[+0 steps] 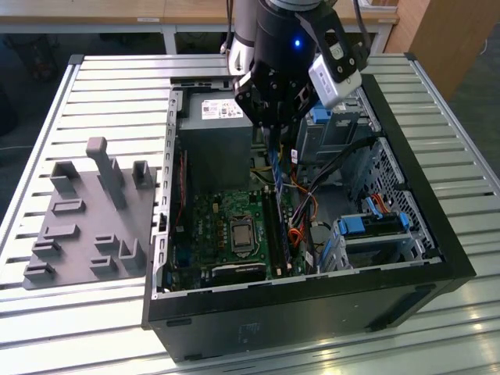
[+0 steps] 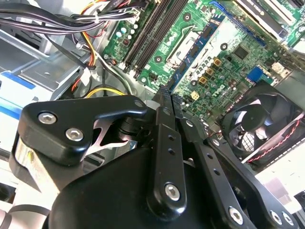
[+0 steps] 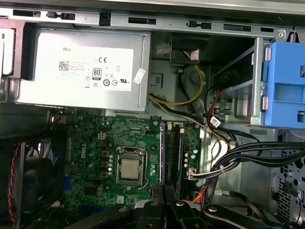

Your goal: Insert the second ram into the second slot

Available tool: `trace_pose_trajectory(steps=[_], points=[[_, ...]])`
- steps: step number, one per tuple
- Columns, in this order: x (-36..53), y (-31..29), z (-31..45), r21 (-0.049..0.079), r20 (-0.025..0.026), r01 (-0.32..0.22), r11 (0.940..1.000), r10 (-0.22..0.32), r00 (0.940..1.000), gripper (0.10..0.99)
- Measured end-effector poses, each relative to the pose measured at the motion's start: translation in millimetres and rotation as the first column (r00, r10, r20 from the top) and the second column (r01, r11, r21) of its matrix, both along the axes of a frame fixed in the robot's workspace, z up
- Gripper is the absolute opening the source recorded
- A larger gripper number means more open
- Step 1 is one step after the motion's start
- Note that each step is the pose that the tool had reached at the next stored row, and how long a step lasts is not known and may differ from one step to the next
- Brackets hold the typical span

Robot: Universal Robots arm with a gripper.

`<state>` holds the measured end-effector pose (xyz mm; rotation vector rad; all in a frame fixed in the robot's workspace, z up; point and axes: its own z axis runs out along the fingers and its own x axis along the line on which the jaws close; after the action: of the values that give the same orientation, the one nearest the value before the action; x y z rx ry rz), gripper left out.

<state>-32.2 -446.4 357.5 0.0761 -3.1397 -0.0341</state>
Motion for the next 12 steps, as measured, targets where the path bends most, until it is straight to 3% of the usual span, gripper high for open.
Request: trace_pose_trajectory(steps=[12], points=[[0.0, -0.2, -4.8, 0.000, -0.0002, 0.000, 1.0000, 0.000, 1.0000, 0.129]])
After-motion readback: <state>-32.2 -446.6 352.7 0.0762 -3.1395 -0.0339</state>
